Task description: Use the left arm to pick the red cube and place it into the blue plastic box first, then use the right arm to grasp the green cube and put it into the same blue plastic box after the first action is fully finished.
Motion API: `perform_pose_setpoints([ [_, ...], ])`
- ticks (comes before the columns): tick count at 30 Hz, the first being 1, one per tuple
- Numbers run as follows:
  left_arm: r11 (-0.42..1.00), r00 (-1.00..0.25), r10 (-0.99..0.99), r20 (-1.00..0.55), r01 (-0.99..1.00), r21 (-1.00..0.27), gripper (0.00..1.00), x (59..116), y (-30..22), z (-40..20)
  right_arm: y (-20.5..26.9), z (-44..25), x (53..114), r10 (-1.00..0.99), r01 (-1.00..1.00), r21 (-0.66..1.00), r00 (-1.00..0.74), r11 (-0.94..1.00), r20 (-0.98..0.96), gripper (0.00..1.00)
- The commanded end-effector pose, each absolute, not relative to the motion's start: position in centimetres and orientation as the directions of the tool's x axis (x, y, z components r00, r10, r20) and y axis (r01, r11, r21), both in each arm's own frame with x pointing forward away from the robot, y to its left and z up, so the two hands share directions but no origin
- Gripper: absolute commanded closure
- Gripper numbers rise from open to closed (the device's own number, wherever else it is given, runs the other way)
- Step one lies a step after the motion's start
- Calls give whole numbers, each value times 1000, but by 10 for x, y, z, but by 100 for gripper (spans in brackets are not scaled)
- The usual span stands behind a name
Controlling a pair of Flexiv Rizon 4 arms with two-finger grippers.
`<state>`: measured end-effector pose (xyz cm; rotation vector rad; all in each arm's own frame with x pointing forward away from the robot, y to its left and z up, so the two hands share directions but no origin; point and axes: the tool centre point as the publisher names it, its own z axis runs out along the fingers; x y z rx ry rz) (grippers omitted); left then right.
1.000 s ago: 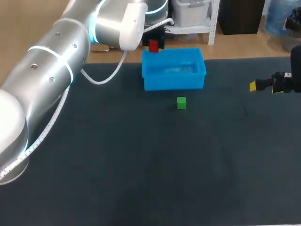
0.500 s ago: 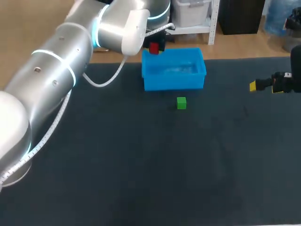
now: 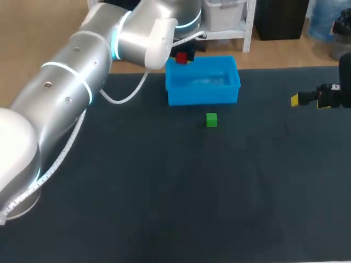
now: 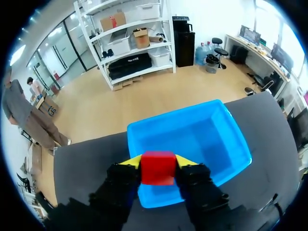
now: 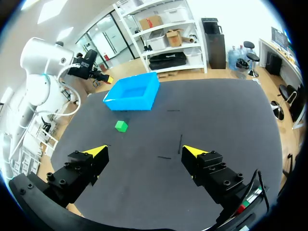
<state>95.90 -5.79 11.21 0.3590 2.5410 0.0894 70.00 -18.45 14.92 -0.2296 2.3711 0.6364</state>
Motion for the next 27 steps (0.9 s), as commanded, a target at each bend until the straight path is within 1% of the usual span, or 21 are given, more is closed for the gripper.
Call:
perform_pose_setpoints([
  [1,961,-883,273,-383,234,146,0,973,-65,112,-185,149,700,1,-322,384,-765,866,-644,0],
  [15,963,-884,266,-384,229,141,0,972,-64,113,-185,149,700,1,-322,384,-765,866,-644,0],
  [27,961,-869,276,-410,262,92,0,948,-63,129,-185,149,700,1,-322,384,-765,866,-644,0],
])
